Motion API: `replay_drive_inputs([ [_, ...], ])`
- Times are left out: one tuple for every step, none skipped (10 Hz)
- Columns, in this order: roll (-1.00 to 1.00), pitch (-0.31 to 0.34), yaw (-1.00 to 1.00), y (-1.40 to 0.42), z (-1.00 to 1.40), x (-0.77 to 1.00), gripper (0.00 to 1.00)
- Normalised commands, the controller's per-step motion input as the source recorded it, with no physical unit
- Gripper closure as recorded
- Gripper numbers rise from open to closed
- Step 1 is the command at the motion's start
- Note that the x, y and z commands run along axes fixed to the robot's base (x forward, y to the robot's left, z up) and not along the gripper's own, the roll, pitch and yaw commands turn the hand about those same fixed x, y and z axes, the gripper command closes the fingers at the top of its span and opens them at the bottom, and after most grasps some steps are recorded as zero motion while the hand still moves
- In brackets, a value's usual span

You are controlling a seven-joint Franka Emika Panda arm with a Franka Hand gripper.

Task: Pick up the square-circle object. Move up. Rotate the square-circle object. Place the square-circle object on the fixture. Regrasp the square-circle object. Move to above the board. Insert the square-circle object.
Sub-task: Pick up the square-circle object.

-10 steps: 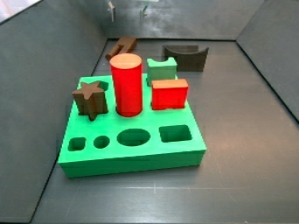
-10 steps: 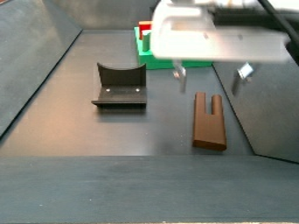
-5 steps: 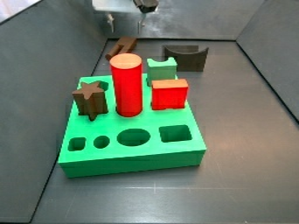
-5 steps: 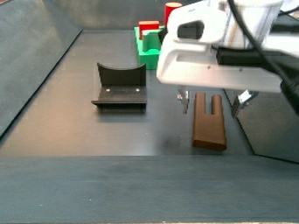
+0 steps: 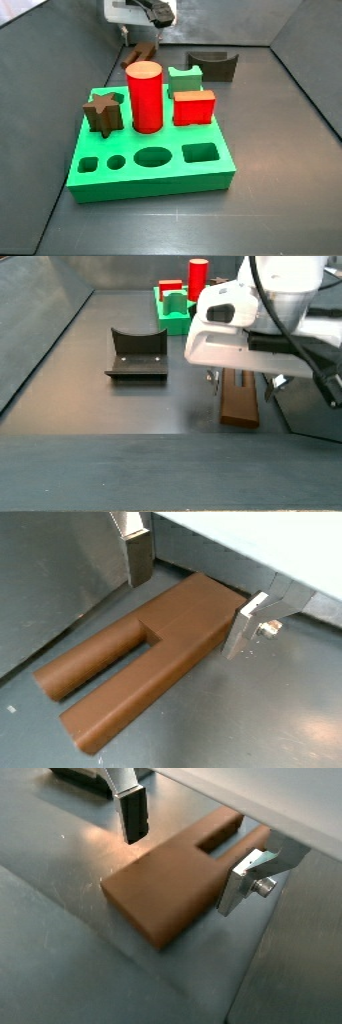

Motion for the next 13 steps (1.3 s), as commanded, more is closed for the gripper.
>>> replay_drive_inputs([
  [-0.29, -0.149, -0.24, 0.29, -0.40, 0.14, 0.00],
  [-0.26, -0.207, -0.23, 0.23, -0.43, 0.00, 0.00],
  [-0.21, -0.189, -0.18, 0.10, -0.29, 0.00, 0.00],
  [-0.08, -0.273, -0.20, 0.00, -0.14, -0.20, 0.00],
  [-0.02, -0.039, 0.00, 0.00, -0.01, -0.04, 0.00],
  [0.01, 0.000, 0.00, 0.00, 0.00, 0.00, 0.00],
  [0.00, 0.000, 0.00, 0.00, 0.00, 0.00, 0.00],
  [0.00, 0.000, 0.00, 0.00, 0.00, 0.00, 1.00],
  [0.00, 0.000, 0.00, 0.00, 0.00, 0.00, 1.00],
  [0.00, 0.000, 0.00, 0.00, 0.00, 0.00, 1.00],
  [0.00, 0.000, 0.00, 0.00, 0.00, 0.00, 1.00],
  [0.00, 0.000, 0.00, 0.00, 0.00, 0.00, 1.00],
  [0.00, 0.000, 0.00, 0.00, 0.00, 0.00, 1.00],
])
